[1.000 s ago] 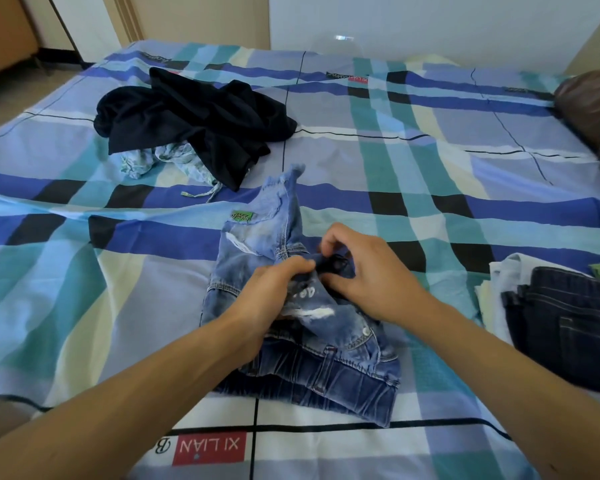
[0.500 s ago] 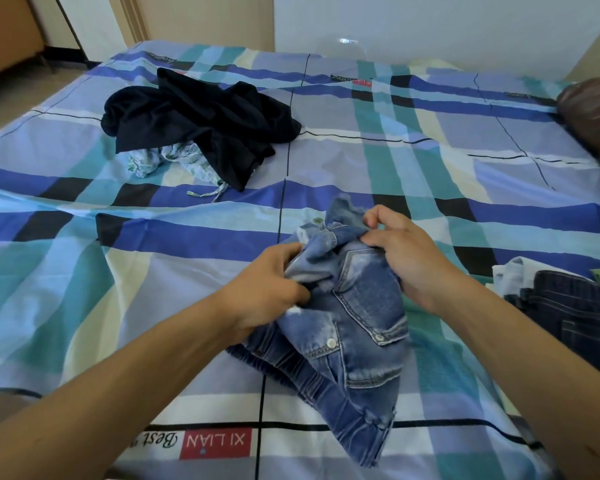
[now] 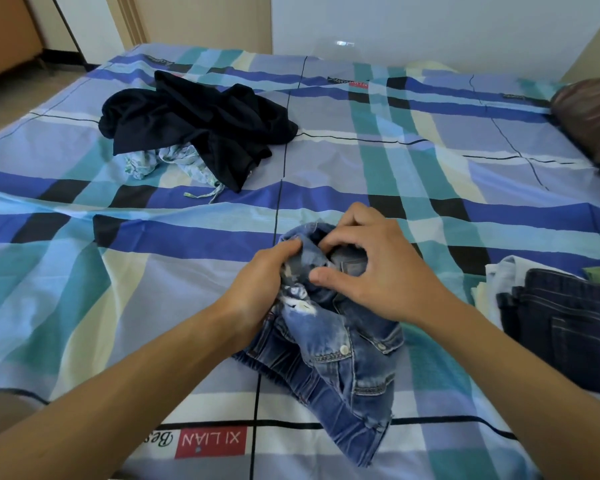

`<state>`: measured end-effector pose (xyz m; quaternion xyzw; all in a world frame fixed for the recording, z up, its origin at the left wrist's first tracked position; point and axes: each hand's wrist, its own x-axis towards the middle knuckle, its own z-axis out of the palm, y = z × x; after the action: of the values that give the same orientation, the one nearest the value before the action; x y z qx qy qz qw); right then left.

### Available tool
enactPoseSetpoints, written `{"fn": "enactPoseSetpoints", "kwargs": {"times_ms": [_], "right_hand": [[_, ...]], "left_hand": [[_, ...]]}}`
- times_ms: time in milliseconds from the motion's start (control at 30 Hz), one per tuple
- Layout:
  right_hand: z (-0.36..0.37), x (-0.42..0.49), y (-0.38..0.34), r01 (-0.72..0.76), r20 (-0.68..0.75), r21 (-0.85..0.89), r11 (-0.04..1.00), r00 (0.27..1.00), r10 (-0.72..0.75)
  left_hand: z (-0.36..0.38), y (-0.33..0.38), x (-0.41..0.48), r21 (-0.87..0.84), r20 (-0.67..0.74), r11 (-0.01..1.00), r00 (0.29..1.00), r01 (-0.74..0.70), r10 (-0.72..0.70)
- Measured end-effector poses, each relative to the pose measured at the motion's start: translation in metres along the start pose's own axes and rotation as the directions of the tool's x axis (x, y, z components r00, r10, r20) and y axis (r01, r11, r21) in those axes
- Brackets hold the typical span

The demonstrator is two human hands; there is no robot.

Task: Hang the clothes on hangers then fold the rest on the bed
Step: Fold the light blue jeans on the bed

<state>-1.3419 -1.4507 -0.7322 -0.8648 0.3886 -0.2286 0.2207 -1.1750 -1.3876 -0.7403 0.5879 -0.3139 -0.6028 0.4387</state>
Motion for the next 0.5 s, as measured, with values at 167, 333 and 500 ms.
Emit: {"fn": "enactPoseSetpoints", "kwargs": {"times_ms": [167, 333, 500], "right_hand": [[-0.007, 0.003, -0.001, -0.032, -0.007, 0.108, 0.994, 0.999, 0.033], [-0.06, 0.015, -0.001, -0.403, -0.207, 0.579, 0.709, 0.768, 0.606], [-0.089, 0.01, 0.026, -0.58, -0.158, 0.518, 0.629, 0.657, 0.737]], "left_hand": [[0.007, -0.005, -0.005, 0.063, 0.146, 0.988, 0.981, -0.139, 0.129], [0.01, -0.037, -0.004, 0.602, 0.367, 0.696, 0.91, -0.391, 0.193], [0.018, -0.07, 0.004, 0.895, 0.423, 0.009, 0.854, -0.446, 0.303]]}}
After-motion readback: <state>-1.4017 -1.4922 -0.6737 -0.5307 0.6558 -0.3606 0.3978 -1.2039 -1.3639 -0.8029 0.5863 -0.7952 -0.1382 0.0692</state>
